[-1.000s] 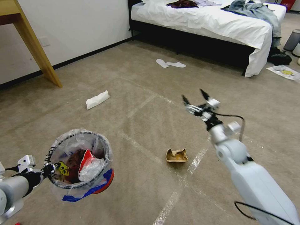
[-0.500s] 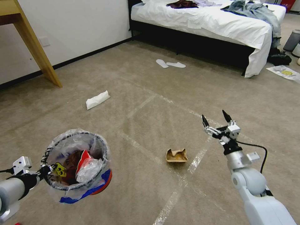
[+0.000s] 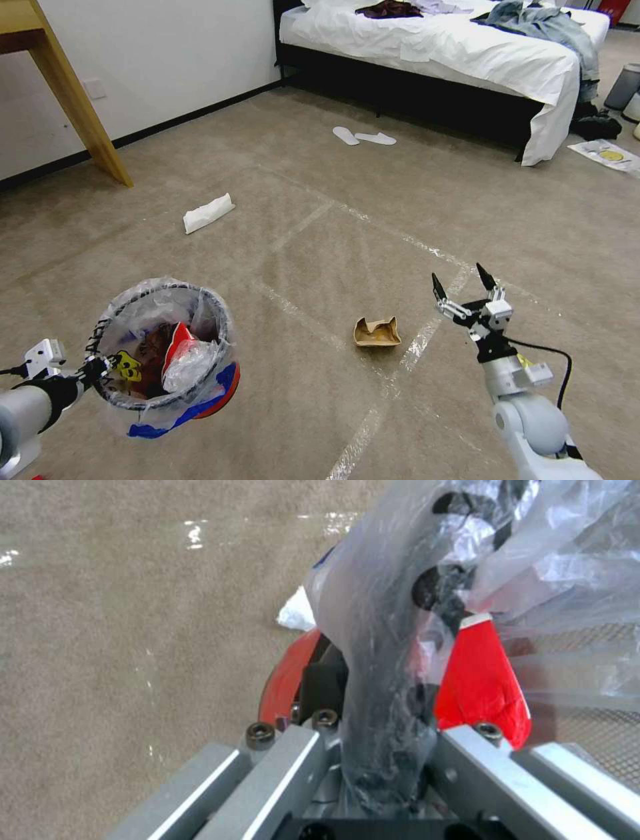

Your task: Pick up the trash bin and place the garbage on the floor into it.

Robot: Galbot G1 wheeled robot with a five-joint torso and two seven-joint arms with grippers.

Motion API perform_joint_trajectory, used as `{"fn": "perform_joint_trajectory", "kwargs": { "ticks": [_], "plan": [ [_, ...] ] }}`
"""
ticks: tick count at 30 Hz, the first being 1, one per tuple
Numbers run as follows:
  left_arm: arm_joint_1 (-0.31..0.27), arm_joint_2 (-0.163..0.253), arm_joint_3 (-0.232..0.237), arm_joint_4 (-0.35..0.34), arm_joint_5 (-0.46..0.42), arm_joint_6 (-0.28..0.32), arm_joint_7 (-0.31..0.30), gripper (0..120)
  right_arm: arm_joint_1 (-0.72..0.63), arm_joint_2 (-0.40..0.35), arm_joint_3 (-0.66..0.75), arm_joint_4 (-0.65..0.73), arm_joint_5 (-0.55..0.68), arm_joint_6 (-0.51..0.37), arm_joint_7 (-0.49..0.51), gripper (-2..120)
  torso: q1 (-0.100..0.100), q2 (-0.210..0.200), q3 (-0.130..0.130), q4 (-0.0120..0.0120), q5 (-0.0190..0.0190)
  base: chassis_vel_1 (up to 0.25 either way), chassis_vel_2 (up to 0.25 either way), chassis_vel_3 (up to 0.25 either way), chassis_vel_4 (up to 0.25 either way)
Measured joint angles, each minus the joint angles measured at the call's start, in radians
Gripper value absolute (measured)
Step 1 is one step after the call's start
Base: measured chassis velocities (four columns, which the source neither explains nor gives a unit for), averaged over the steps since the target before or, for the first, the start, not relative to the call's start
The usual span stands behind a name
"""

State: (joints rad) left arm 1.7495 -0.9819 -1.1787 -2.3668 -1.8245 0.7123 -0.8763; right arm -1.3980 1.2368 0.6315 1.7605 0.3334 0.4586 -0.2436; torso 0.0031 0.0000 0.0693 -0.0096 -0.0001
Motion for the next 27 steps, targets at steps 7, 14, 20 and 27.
{"fn": "perform_joint_trajectory", "kwargs": {
  "ticks": [7, 14, 20, 27],
  "plan": [
    [-0.007, -0.003, 0.011, -0.002, 0.003, -0.003, 0.0, 1, -0.013, 0.01, 0.001, -0.01, -0.039, 0.025, -0.016, 100, 0.0, 0.0, 0.0, 0.0, -0.0001, 0.0, 0.0, 0.0, 0.0],
    [-0.007, -0.004, 0.015, -0.001, 0.009, -0.004, 0.001, 1, -0.01, 0.022, -0.013, -0.022, -0.05, 0.029, -0.027, 100, 0.0, 0.0, 0.0, 0.0, 0.0, 0.0, 0.0, 0.0, 0.0],
    [-0.009, -0.005, 0.019, -0.003, 0.012, -0.007, 0.001, 1, -0.002, 0.028, -0.025, -0.035, -0.061, 0.039, -0.037, 100, 0.0, 0.0, 0.0, -0.0001, 0.0, 0.0, 0.0, 0.0, 0.0],
    [-0.009, -0.01, 0.024, -0.004, 0.02, -0.007, 0.003, 1, 0.0, 0.031, -0.033, -0.04, -0.07, 0.043, -0.041, 100, 0.0, 0.0, 0.0, 0.0, 0.0001, 0.0, 0.0, 0.0, 0.0]
  ]
}}
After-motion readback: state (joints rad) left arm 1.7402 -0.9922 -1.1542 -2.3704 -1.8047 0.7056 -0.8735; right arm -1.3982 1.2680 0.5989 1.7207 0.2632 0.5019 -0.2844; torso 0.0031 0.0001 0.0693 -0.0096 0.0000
